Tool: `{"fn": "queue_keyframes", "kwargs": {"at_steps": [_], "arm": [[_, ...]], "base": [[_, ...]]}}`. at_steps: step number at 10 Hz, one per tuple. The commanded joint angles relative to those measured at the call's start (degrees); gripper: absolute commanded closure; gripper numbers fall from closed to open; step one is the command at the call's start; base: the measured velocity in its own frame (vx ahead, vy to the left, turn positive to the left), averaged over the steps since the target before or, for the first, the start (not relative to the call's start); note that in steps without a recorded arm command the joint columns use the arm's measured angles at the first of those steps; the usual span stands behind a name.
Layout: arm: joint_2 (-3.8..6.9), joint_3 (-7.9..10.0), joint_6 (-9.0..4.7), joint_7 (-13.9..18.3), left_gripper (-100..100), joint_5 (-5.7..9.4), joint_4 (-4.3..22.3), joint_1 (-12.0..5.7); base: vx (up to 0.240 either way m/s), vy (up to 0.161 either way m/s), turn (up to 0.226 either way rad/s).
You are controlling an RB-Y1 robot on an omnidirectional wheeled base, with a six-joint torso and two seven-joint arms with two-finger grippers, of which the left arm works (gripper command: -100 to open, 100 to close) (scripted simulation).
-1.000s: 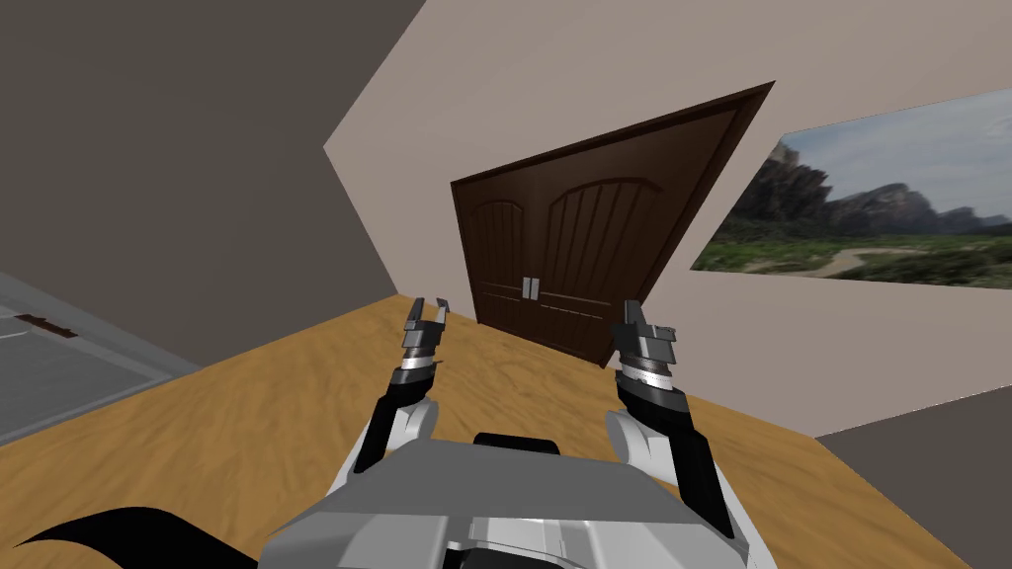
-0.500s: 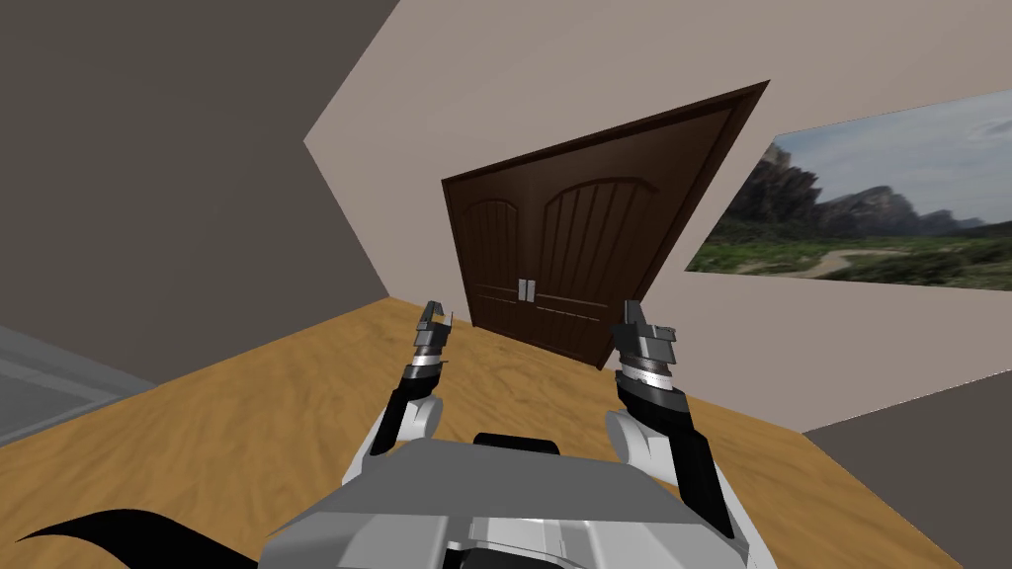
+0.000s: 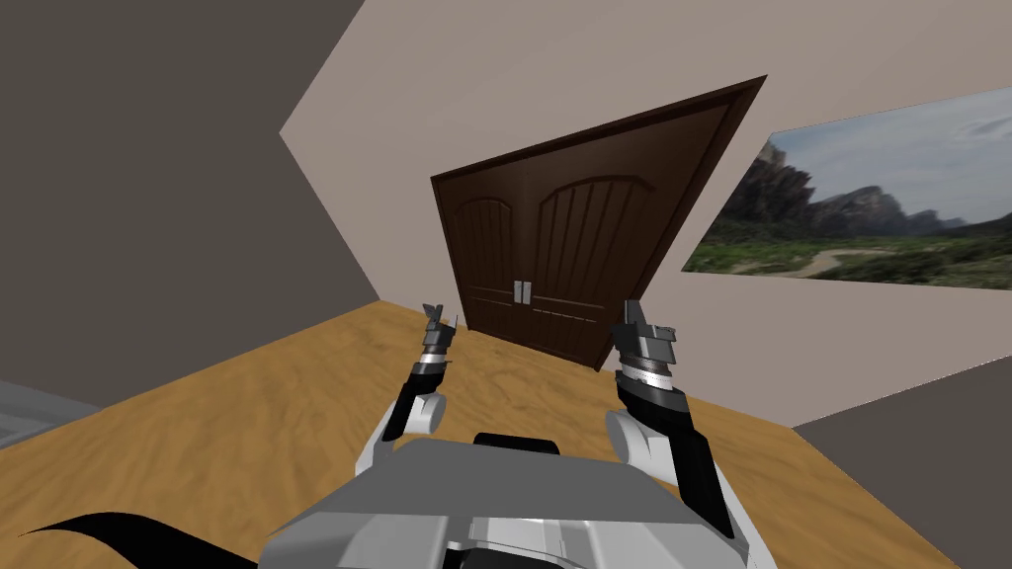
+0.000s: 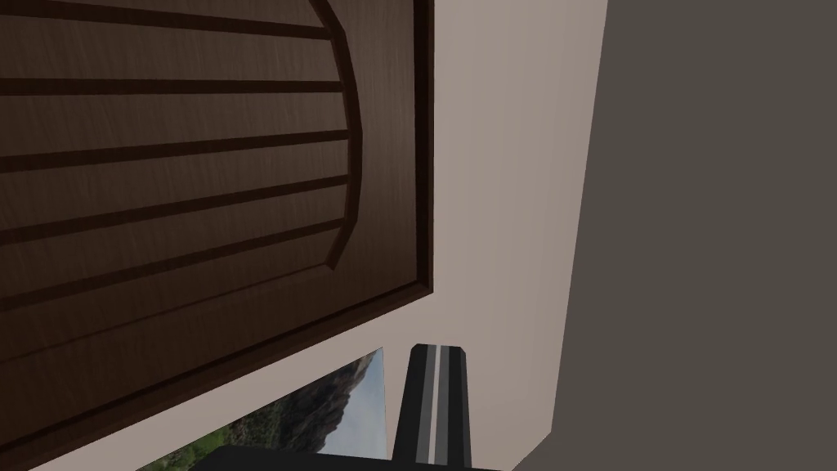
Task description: Pull the door open
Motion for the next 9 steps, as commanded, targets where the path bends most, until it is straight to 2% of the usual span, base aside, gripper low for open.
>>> {"fn": "queue_keyframes", "kwargs": {"at_steps": [1,9], "arm": [[0.49,-0.01,-0.05,0.3,-100,0.06,2.5,-1.09],[3.04,-0.01,0.72,1.8,-100,0.45,14.1,-6.43]], "base": [[0.089,-0.041,-0.073],[0.104,-0.026,-0.079]]}}
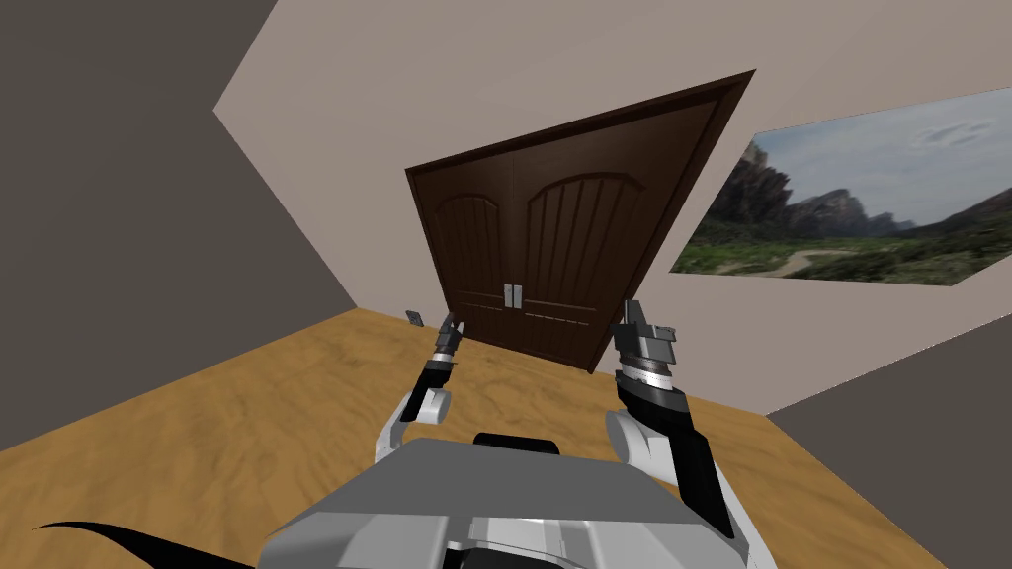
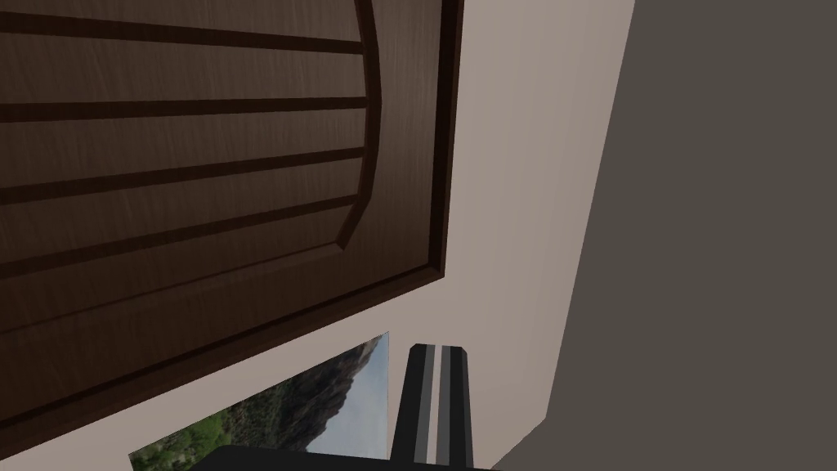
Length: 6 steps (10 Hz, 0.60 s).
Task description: Pull the door open
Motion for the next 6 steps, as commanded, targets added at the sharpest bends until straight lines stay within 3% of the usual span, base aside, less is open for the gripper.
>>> {"fn": "queue_keyframes", "kwargs": {"at_steps": [1,6], "arm": [[0.73,0.2,0.25,0.5,-100,0.2,2.7,-1.42],[2.31,0.2,0.74,1.4,-100,0.45,10.2,-4.89]], "base": [[0.097,-0.037,-0.081],[0.109,-0.023,-0.083]]}}
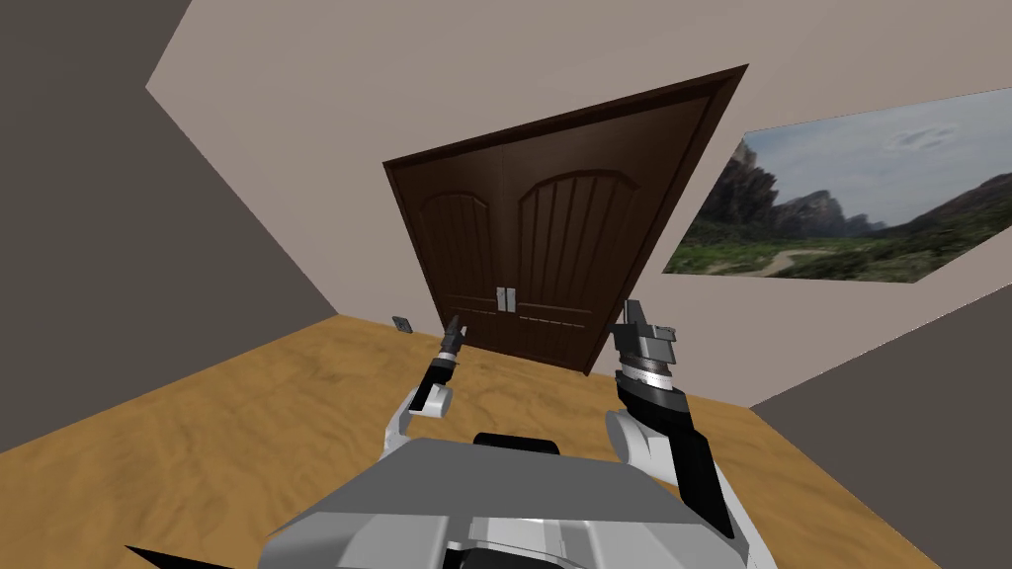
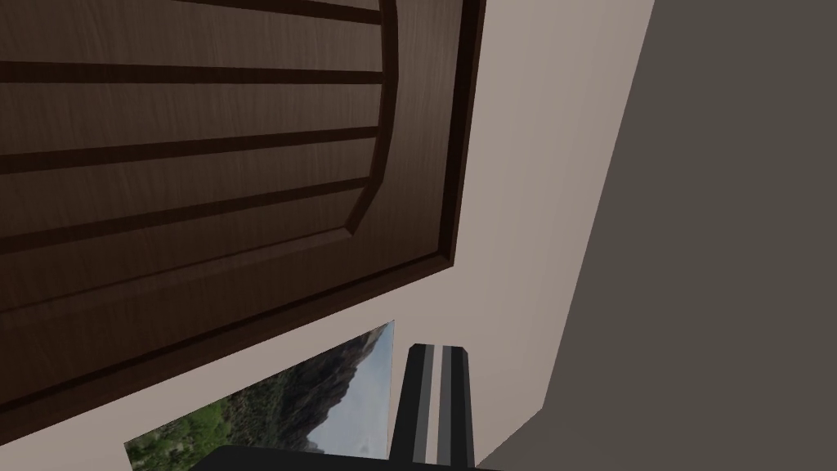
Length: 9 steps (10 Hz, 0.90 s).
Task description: Pull the door open
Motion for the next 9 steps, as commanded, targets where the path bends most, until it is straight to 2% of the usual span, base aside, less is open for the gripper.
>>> {"fn": "queue_keyframes", "kwargs": {"at_steps": [1,9], "arm": [[0.74,0.08,0.25,0.5,-100,0.17,2.2,-0.97],[3.02,0.04,0.98,1.9,-100,0.54,13.3,-6.18]], "base": [[0.11,-0.033,-0.077],[0.106,-0.015,-0.076]]}}
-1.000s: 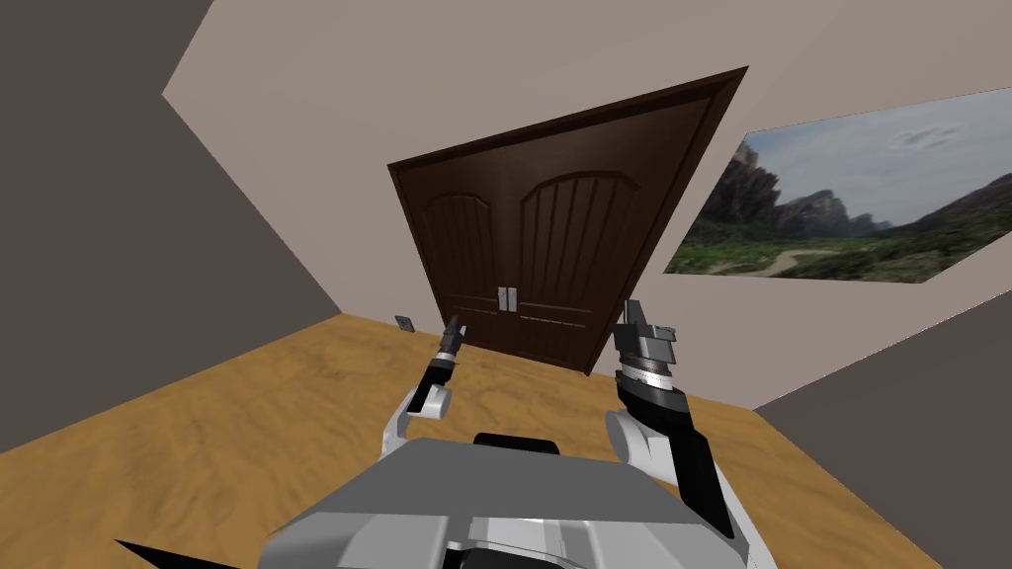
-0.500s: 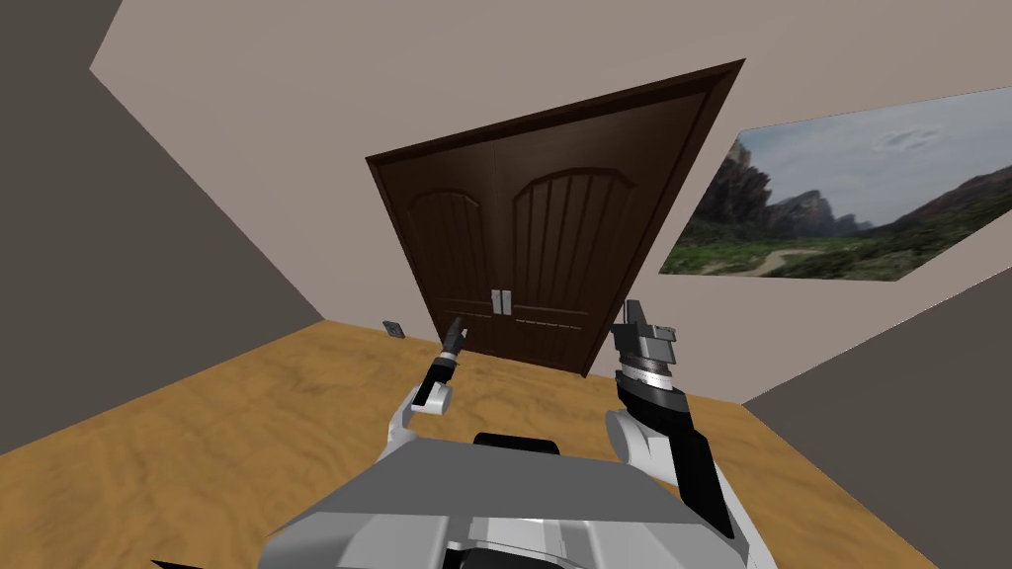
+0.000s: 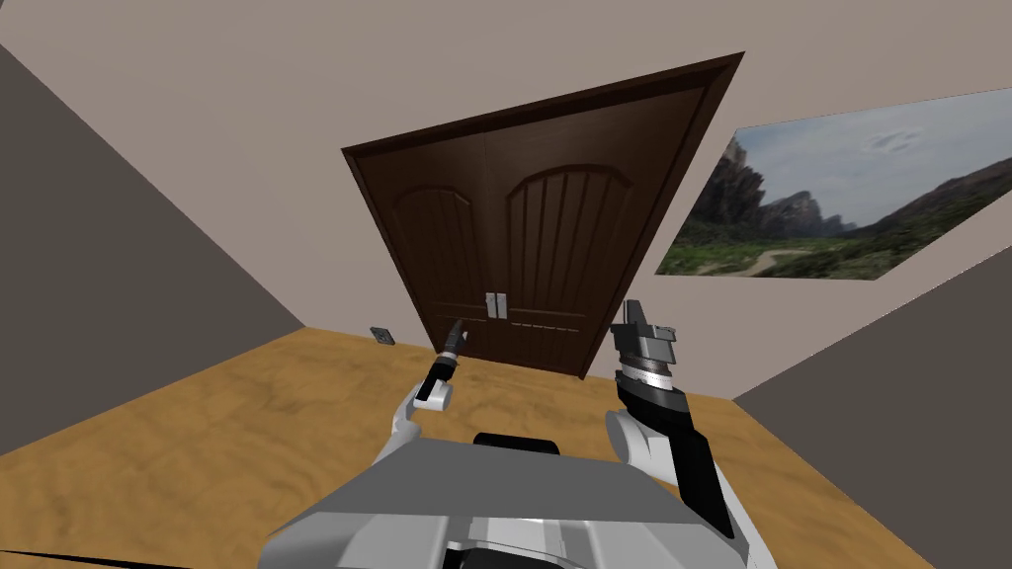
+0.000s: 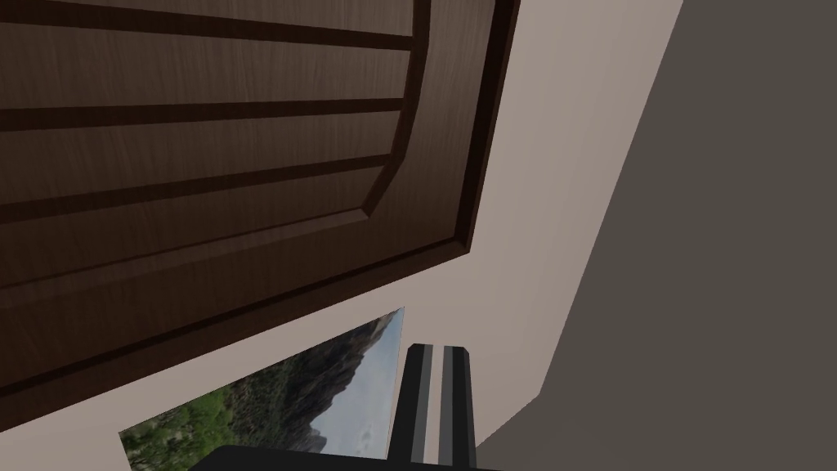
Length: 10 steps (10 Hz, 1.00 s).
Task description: Pull the door open
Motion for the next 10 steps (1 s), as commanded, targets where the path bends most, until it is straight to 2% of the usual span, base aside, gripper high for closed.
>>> {"fn": "queue_keyframes", "kwargs": {"at_steps": [1,9,10], "arm": [[0.56,-0.03,0.02,0.4,-100,0.1,1.9,-0.7],[2.72,-0.15,0.73,1.8,-100,0.45,12.9,-6.02],[2.82,-0.16,0.77,1.8,-100,0.47,13.5,-6.32]], "base": [[0.111,-0.022,-0.077],[0.123,-0.006,-0.079],[0.143,0.008,-0.057]]}}
